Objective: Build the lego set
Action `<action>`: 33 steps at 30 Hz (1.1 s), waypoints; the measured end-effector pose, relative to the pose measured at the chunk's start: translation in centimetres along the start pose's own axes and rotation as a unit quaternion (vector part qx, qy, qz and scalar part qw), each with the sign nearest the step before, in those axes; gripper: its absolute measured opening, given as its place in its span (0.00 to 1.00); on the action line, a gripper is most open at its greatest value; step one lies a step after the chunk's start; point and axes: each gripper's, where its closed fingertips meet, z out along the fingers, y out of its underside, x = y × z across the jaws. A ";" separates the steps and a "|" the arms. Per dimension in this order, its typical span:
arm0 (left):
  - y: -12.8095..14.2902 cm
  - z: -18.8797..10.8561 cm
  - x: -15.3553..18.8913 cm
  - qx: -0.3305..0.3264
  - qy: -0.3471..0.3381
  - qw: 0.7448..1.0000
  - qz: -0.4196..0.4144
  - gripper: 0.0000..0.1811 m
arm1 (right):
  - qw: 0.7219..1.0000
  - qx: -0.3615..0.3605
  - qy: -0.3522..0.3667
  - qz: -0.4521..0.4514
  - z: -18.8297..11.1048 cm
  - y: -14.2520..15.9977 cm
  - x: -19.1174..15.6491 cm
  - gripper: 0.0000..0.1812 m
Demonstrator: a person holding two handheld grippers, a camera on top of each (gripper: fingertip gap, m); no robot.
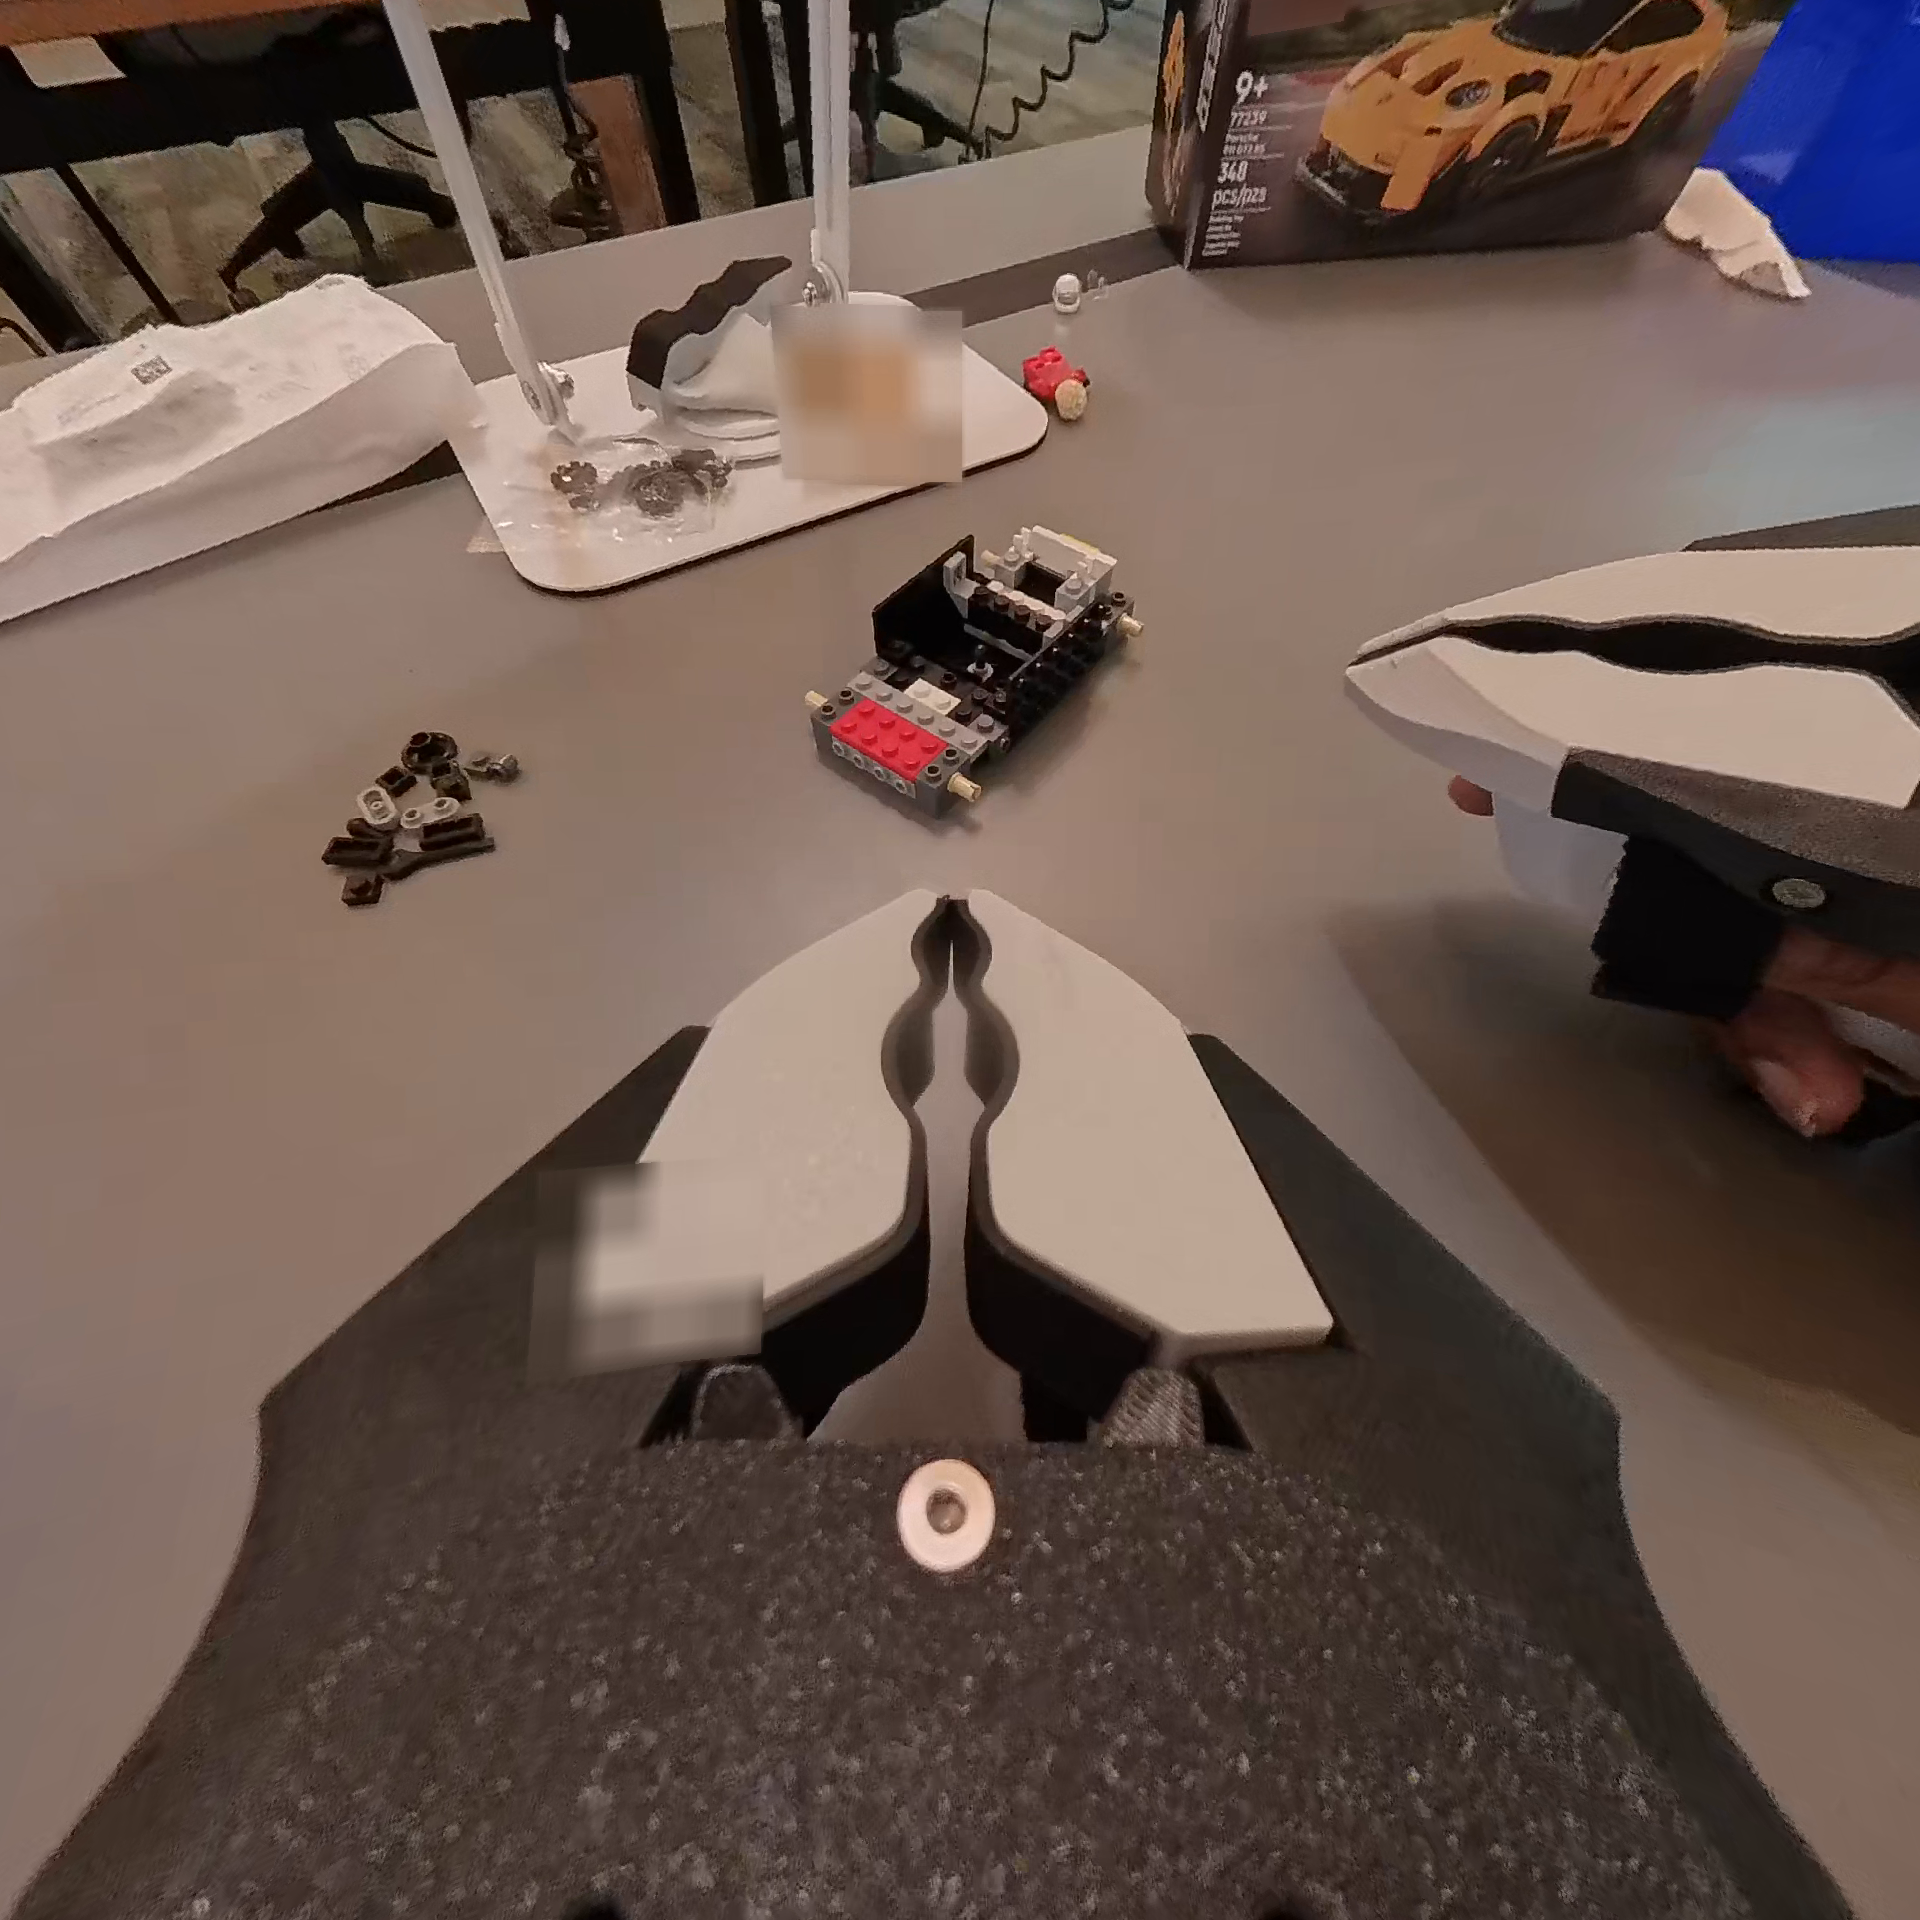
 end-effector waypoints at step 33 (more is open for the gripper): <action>-1.8 8.0 2.5 -0.059 -0.088 0.987 0.118 0.00 | 0.999 -0.032 0.006 -0.027 -1.2 -3.7 9.5 0.00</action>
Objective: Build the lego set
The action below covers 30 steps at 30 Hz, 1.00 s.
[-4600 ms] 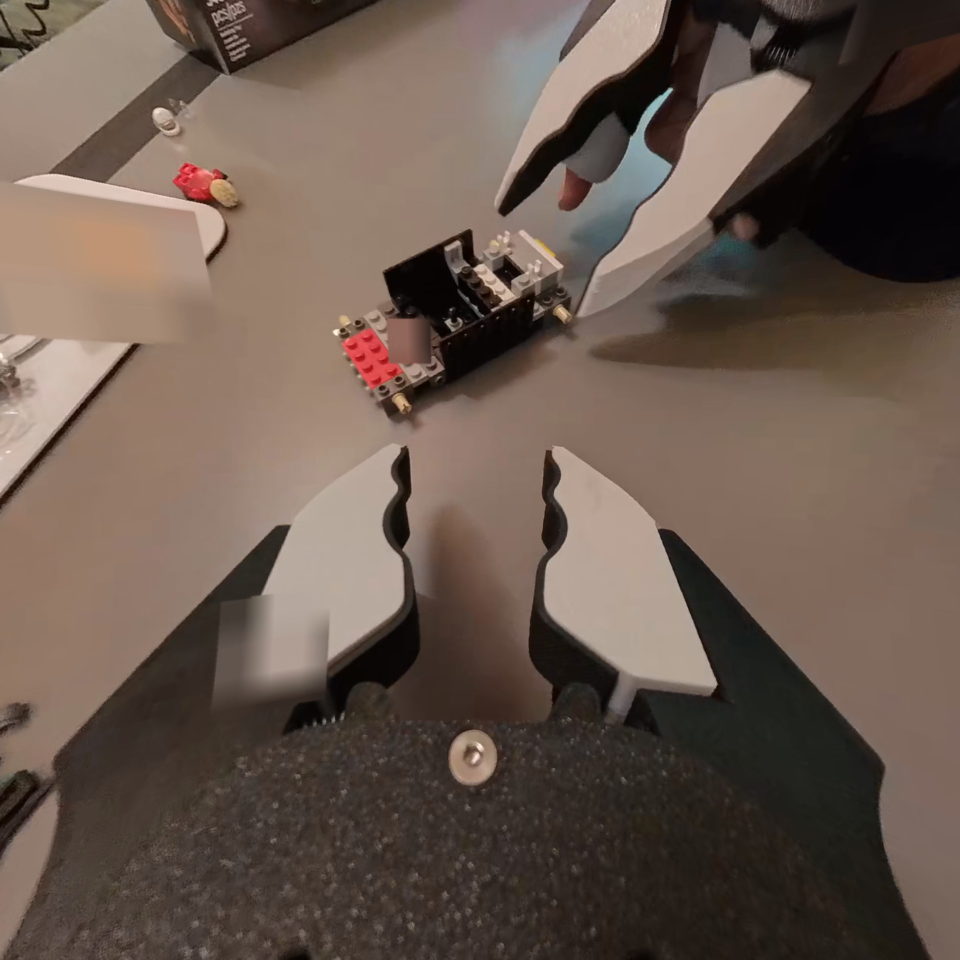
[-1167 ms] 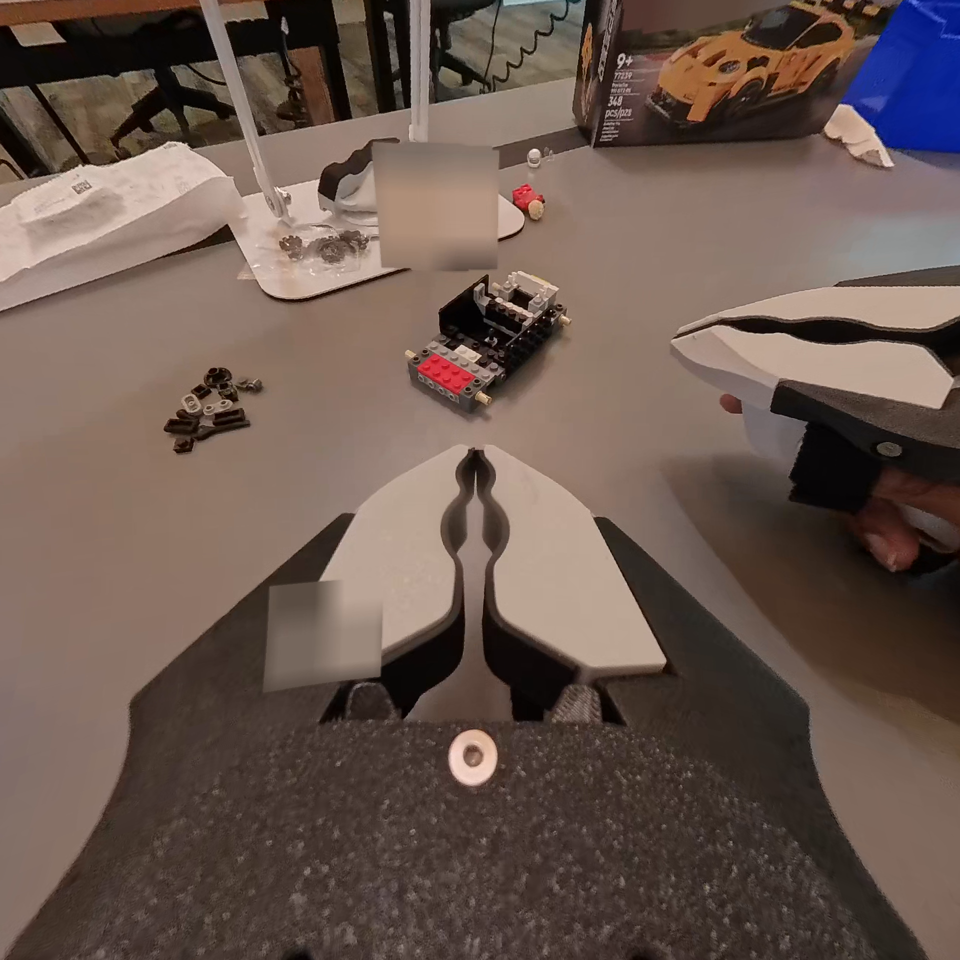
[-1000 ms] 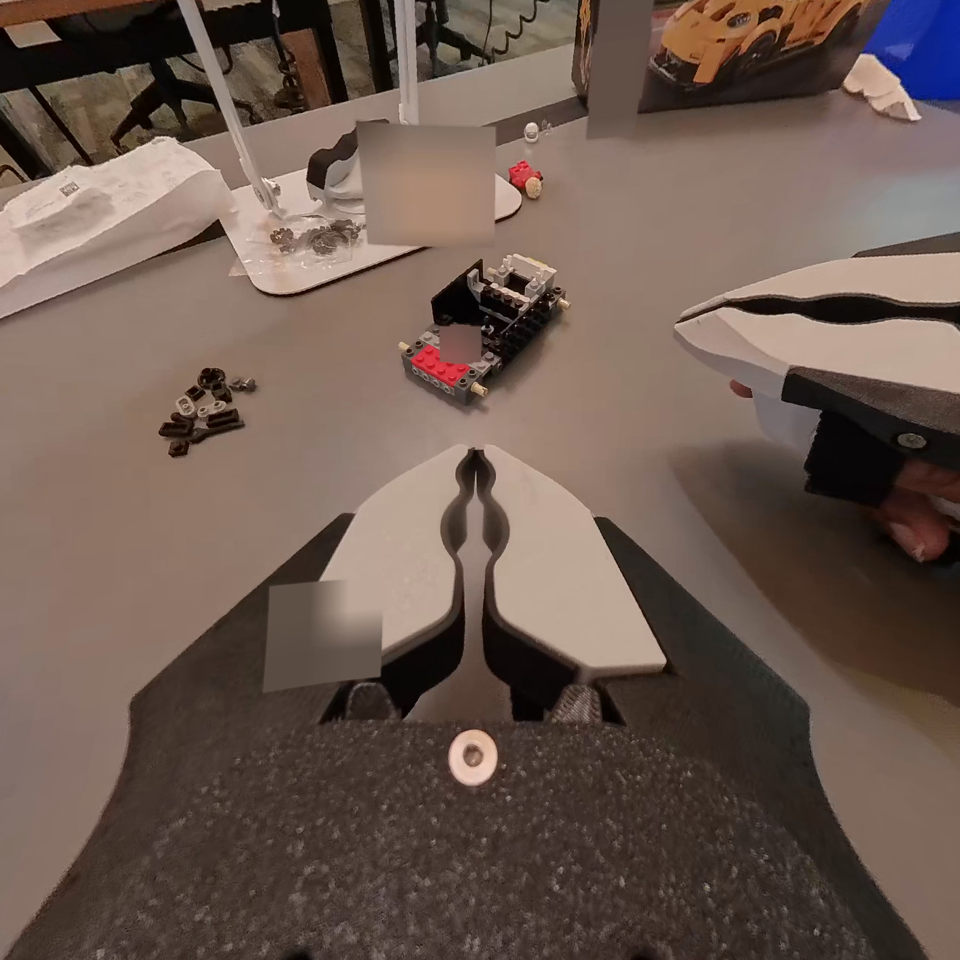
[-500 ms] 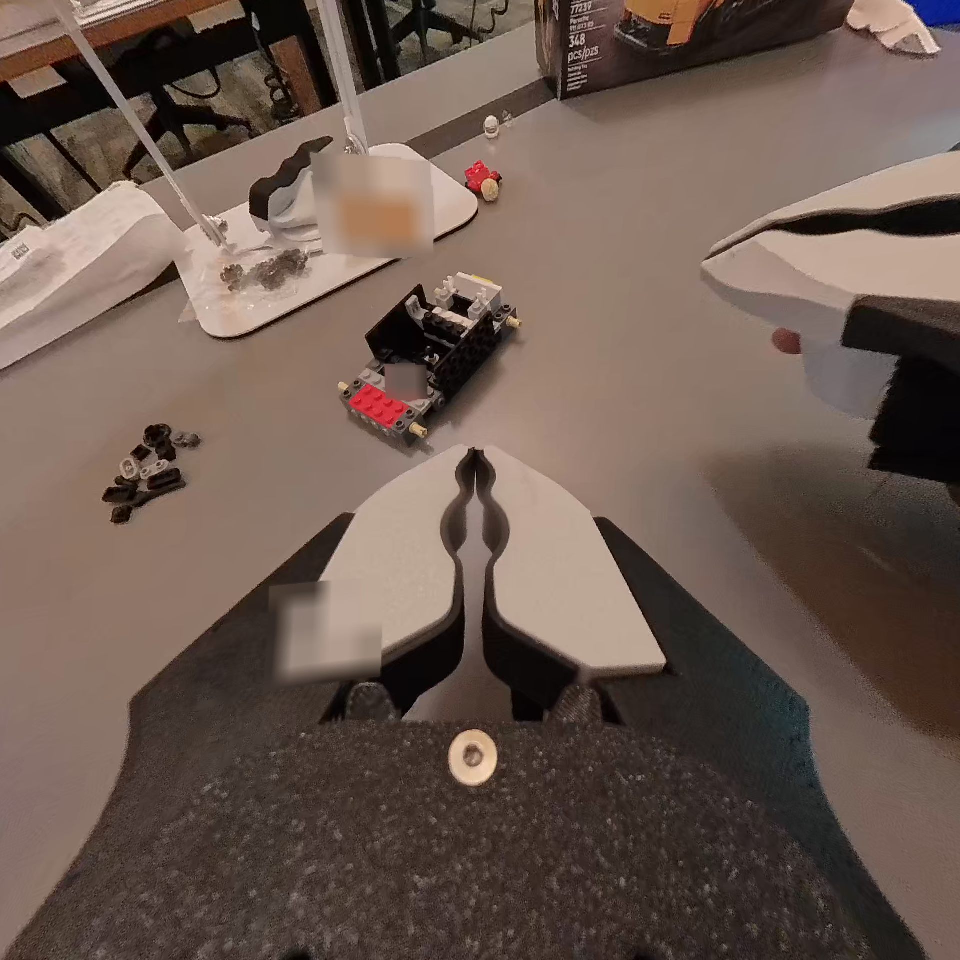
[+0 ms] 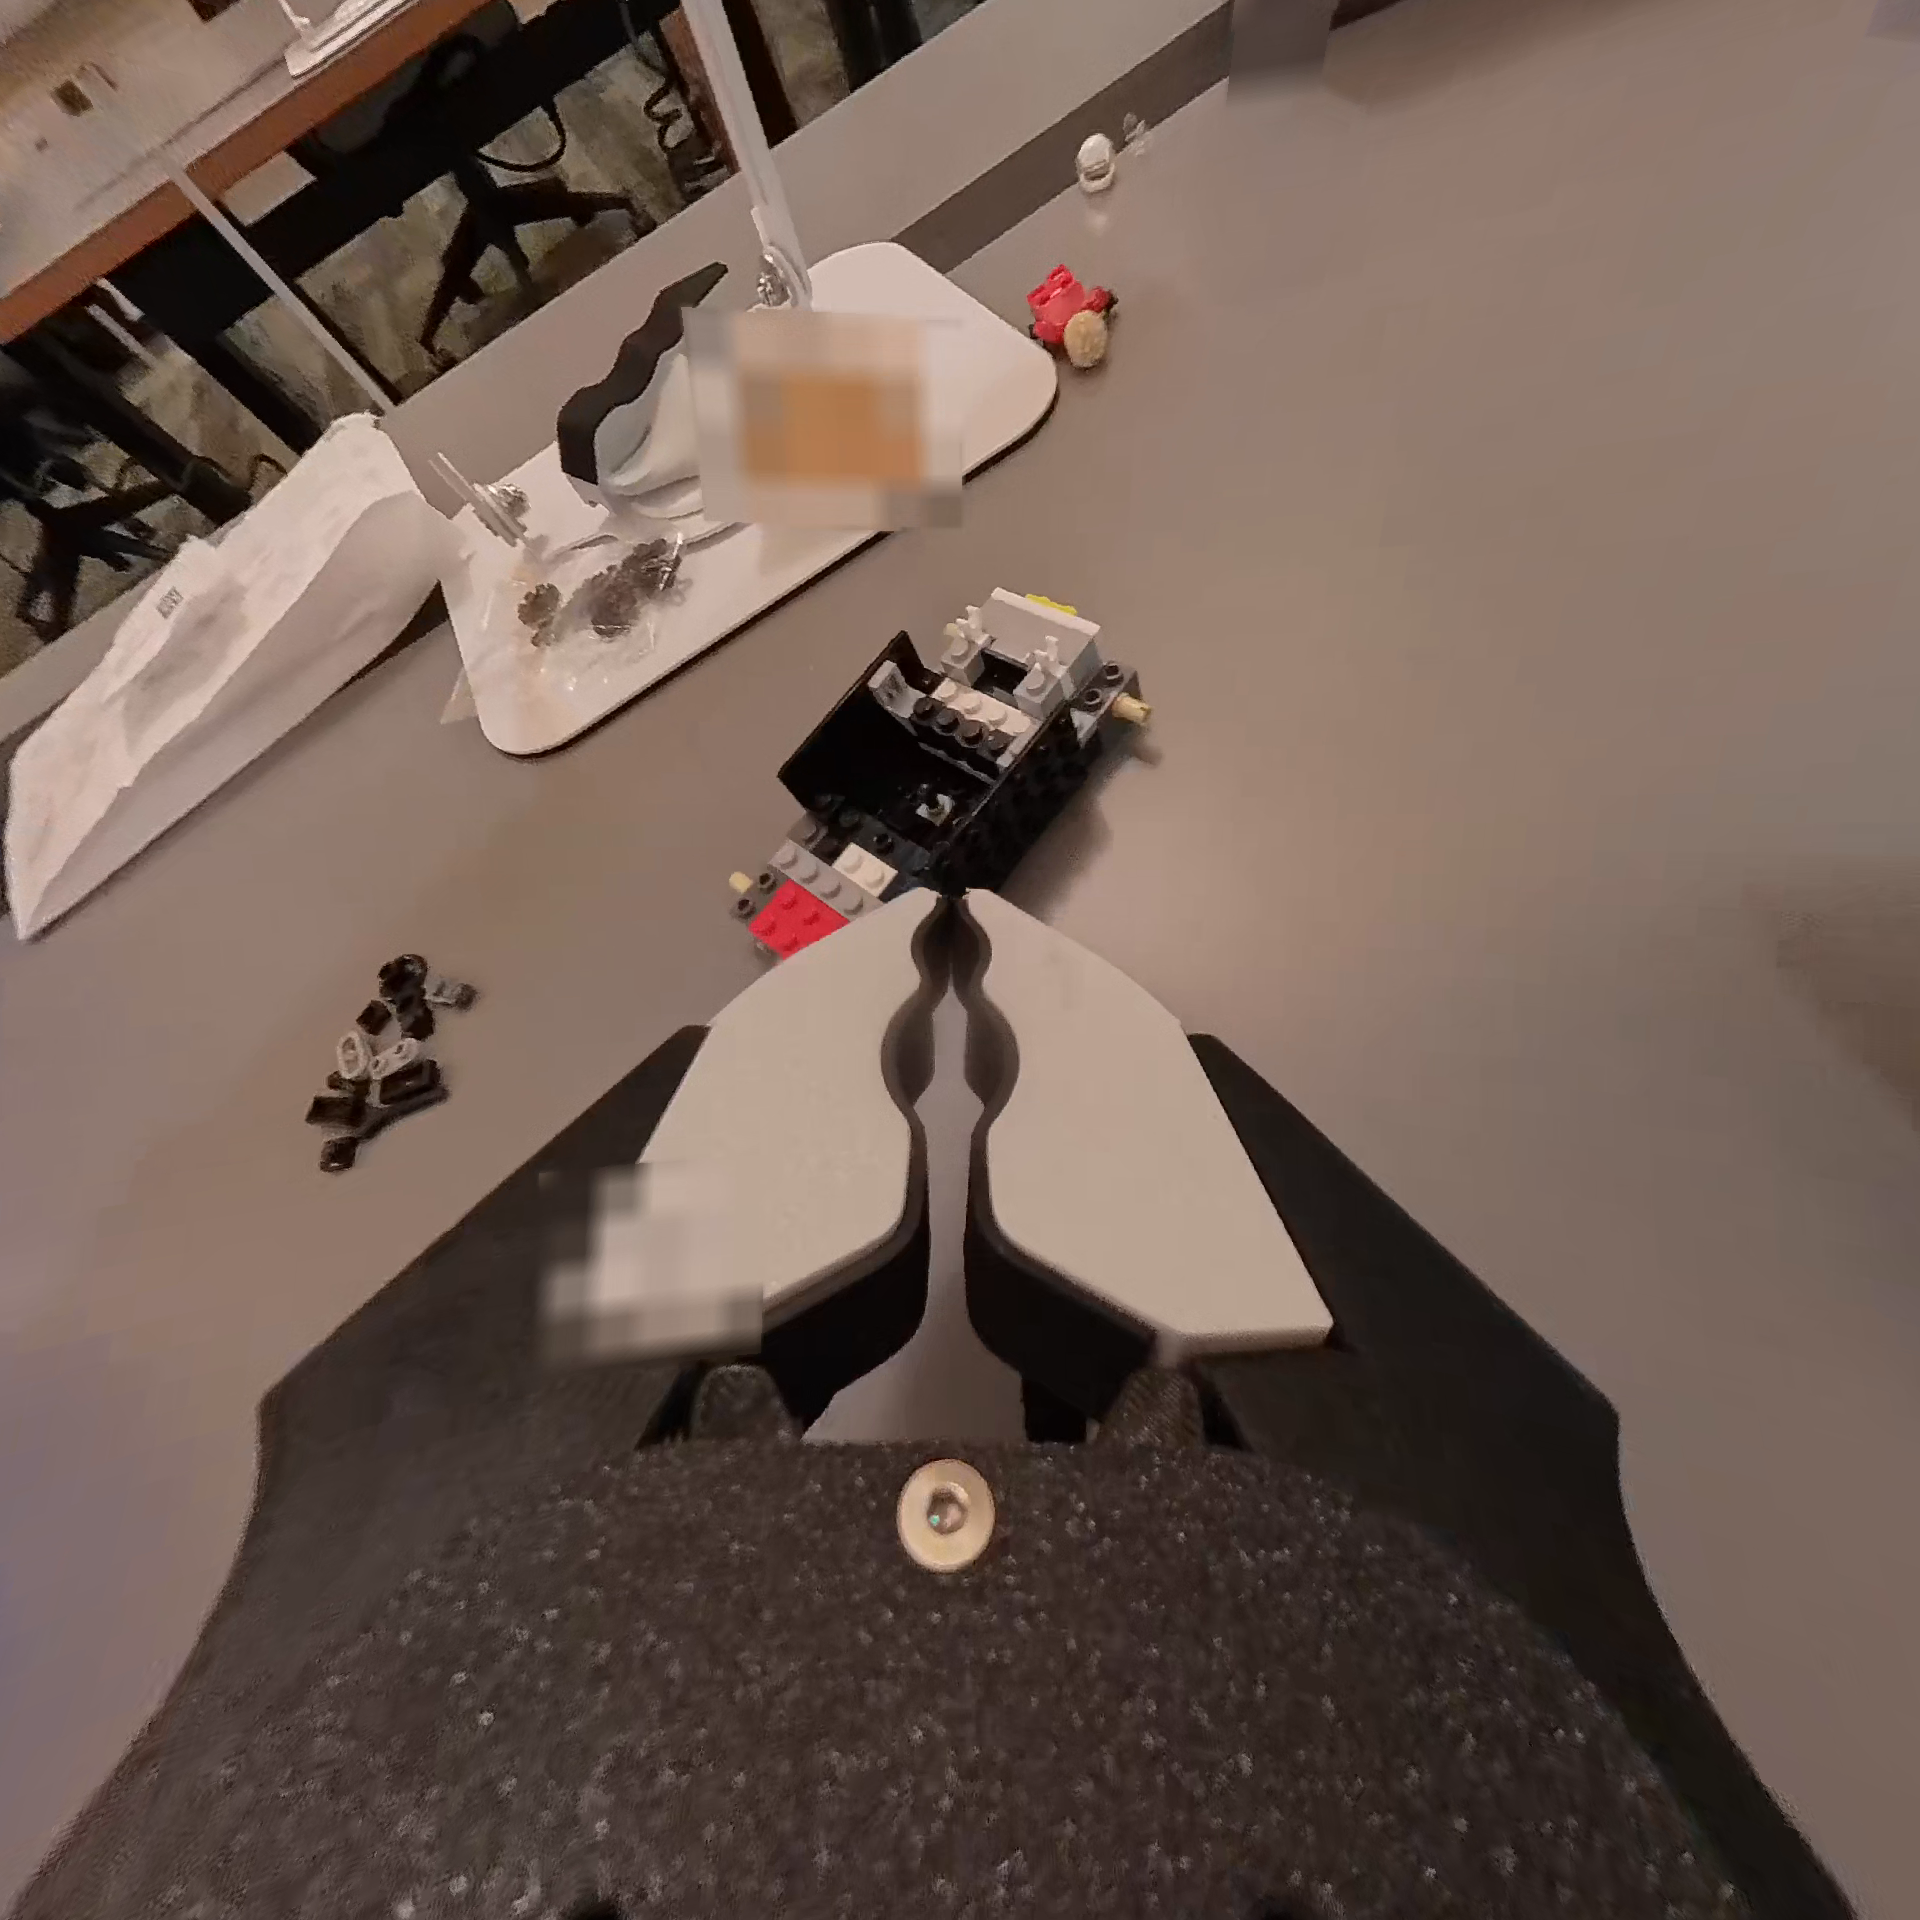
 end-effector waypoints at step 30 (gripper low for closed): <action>1.9 1.2 -3.4 -0.036 -0.045 0.998 0.030 0.00 | 0.879 -0.052 -0.374 -0.293 8.4 3.9 -7.1 0.45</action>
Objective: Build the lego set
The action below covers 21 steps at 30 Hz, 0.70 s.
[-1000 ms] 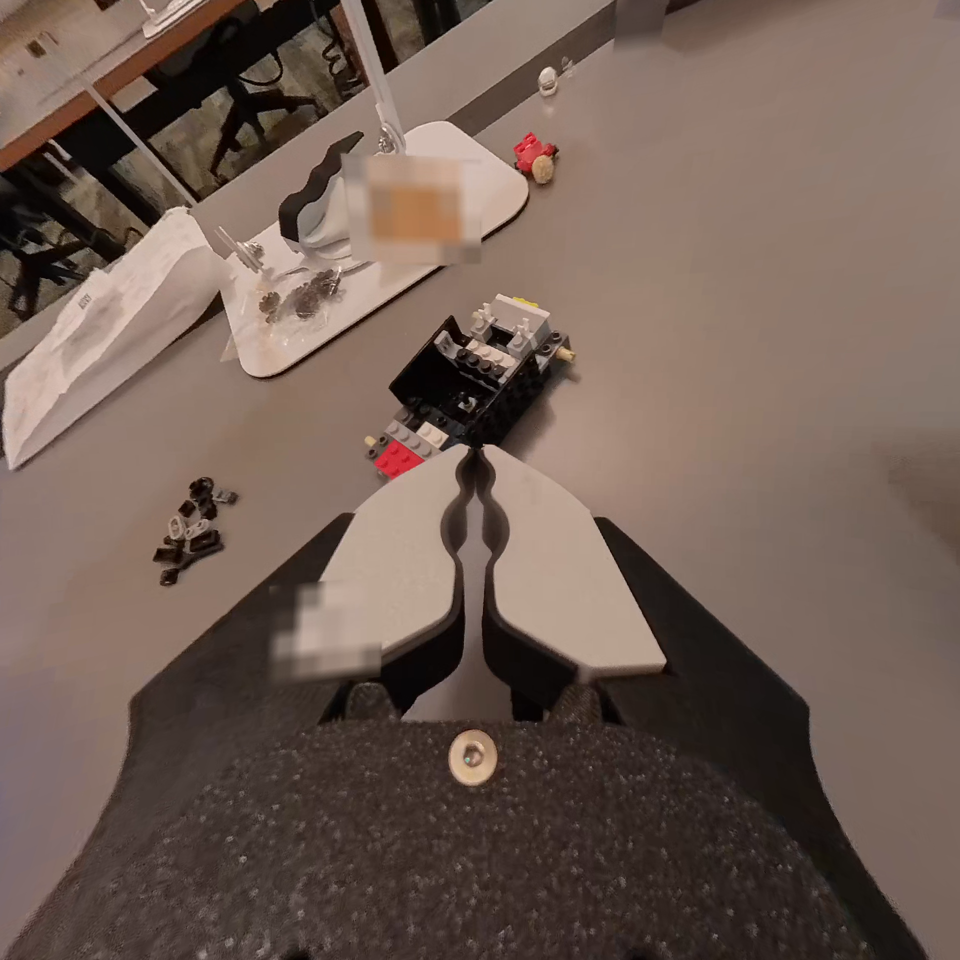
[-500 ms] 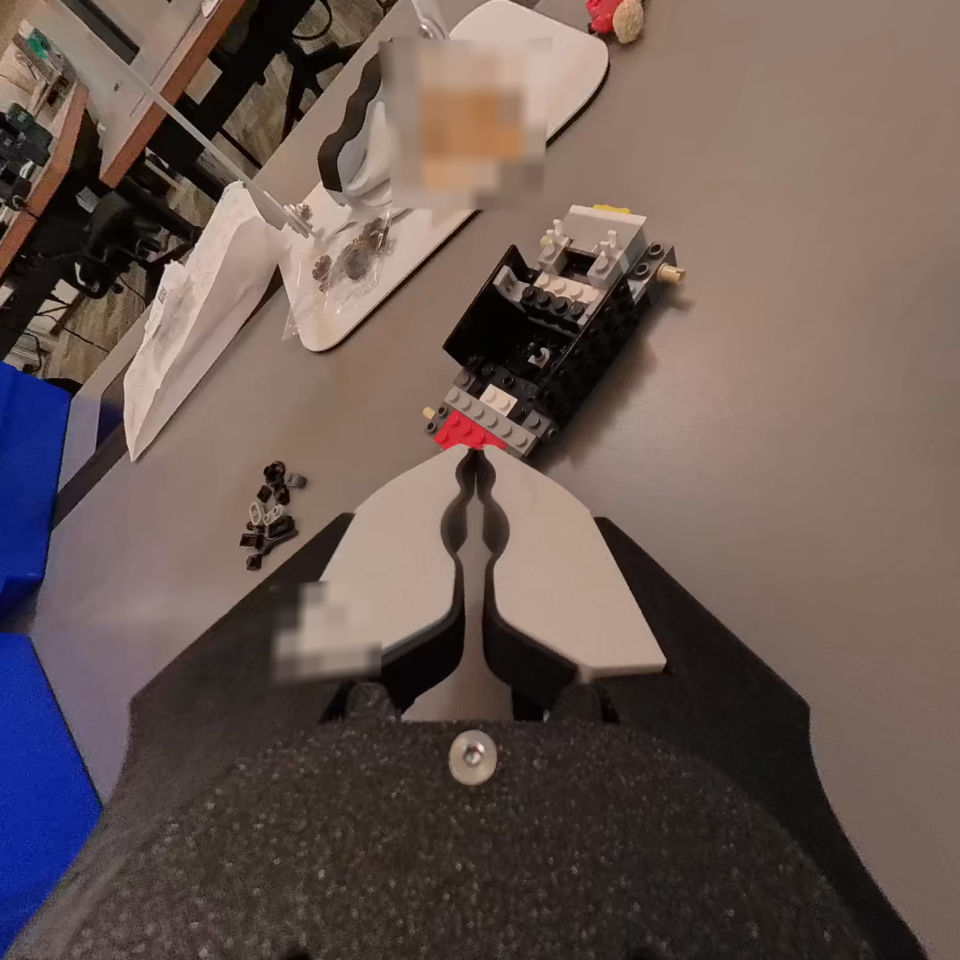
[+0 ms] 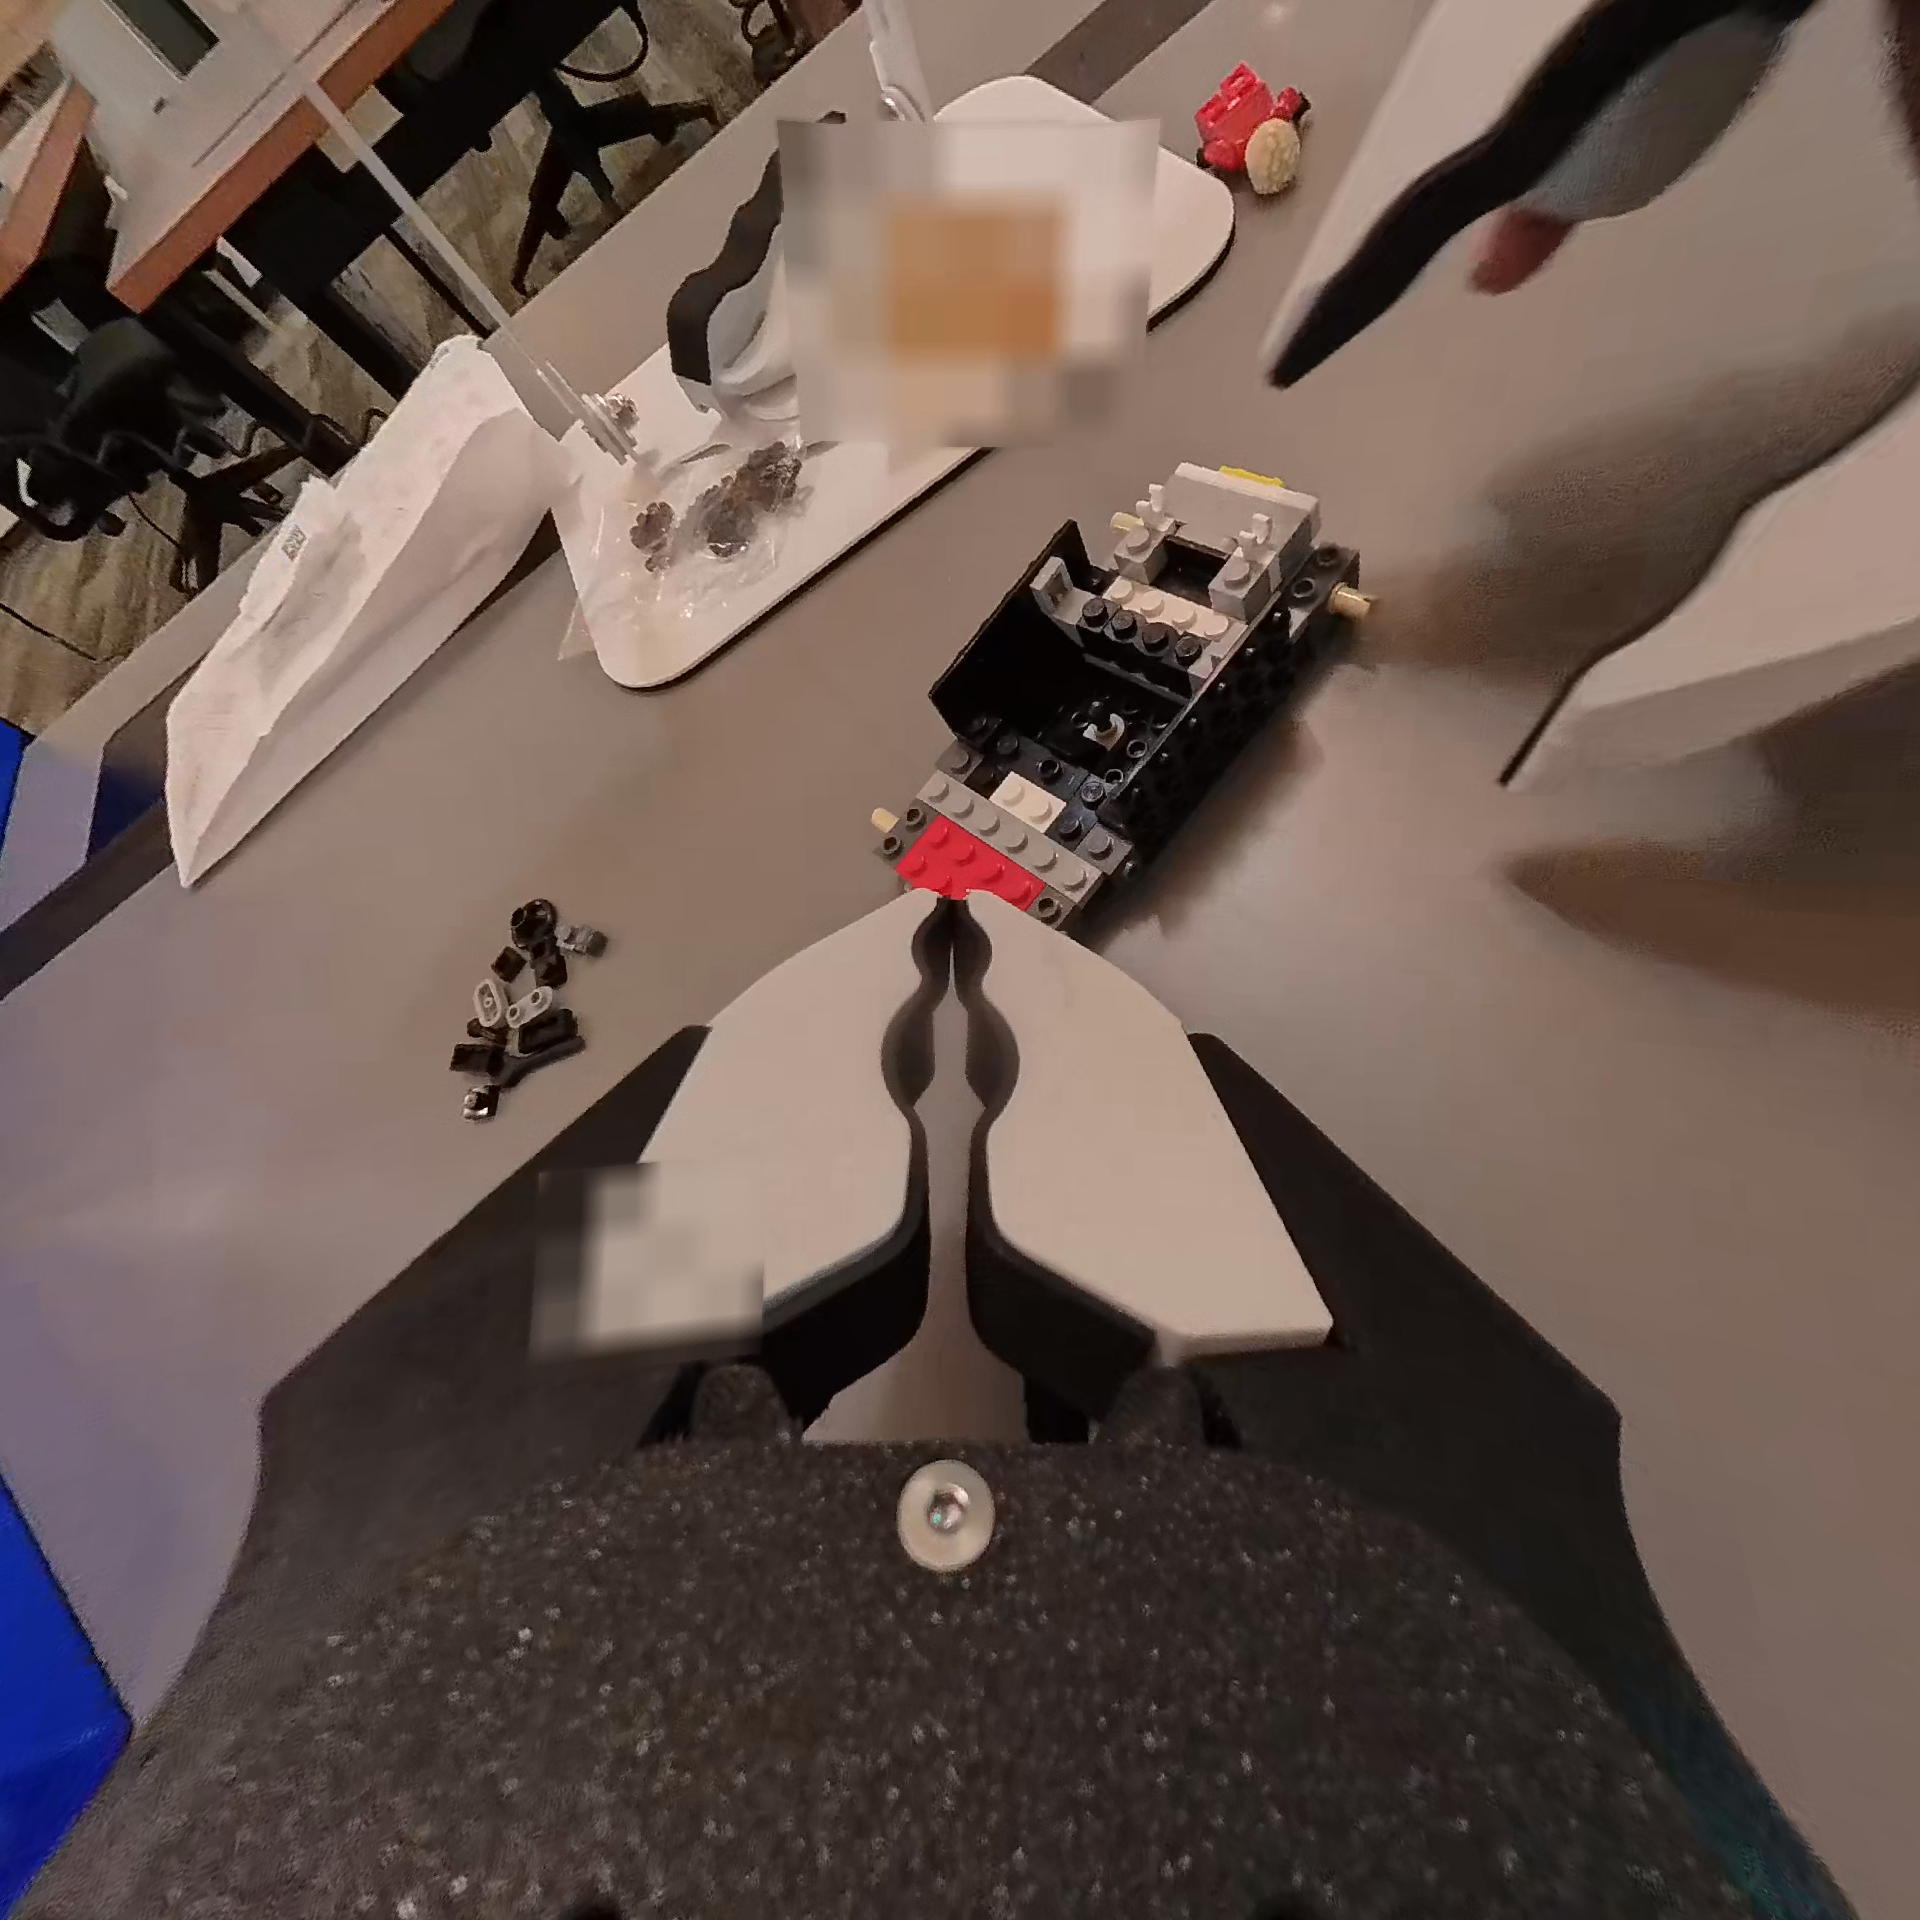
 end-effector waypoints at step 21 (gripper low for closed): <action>-1.2 -2.6 0.7 0.021 0.031 0.999 -0.015 0.00 | 0.983 0.020 -0.149 0.110 -1.7 -3.6 1.2 0.32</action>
